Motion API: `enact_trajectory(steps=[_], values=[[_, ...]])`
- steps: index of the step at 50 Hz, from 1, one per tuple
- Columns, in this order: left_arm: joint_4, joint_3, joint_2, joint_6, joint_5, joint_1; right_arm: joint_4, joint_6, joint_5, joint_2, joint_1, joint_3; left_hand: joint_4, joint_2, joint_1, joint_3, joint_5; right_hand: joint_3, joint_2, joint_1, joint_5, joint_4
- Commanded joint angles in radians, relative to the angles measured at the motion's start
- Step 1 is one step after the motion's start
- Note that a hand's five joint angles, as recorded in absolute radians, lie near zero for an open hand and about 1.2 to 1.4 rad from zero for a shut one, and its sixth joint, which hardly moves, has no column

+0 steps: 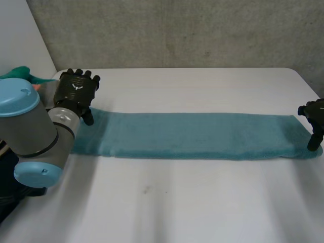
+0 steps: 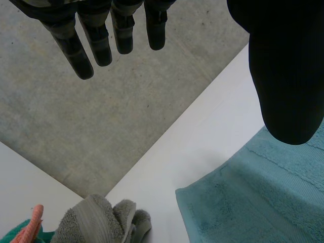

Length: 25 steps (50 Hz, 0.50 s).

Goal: Fold the laundry.

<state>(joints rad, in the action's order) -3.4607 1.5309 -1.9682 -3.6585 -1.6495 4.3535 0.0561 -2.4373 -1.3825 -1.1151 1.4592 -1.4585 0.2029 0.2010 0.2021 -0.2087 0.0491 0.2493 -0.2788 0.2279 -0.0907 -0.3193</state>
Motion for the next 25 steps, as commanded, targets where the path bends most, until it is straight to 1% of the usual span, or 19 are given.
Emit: enact_trajectory(steps=[1, 25], values=[[0.000, 0.000, -0.001, 0.000, 0.000, 0.000, -0.001, -0.002, -0.003, 0.000, 0.000, 0.001, -0.028, -0.026, -0.028, 0.034, -0.049, -0.041, 0.070, -0.020, 0.057, 0.111], [0.000, 0.000, 0.000, 0.000, -0.001, 0.000, 0.002, -0.002, -0.006, -0.002, -0.002, -0.002, -0.028, -0.026, -0.028, 0.034, -0.049, -0.059, 0.088, -0.037, 0.075, 0.129]])
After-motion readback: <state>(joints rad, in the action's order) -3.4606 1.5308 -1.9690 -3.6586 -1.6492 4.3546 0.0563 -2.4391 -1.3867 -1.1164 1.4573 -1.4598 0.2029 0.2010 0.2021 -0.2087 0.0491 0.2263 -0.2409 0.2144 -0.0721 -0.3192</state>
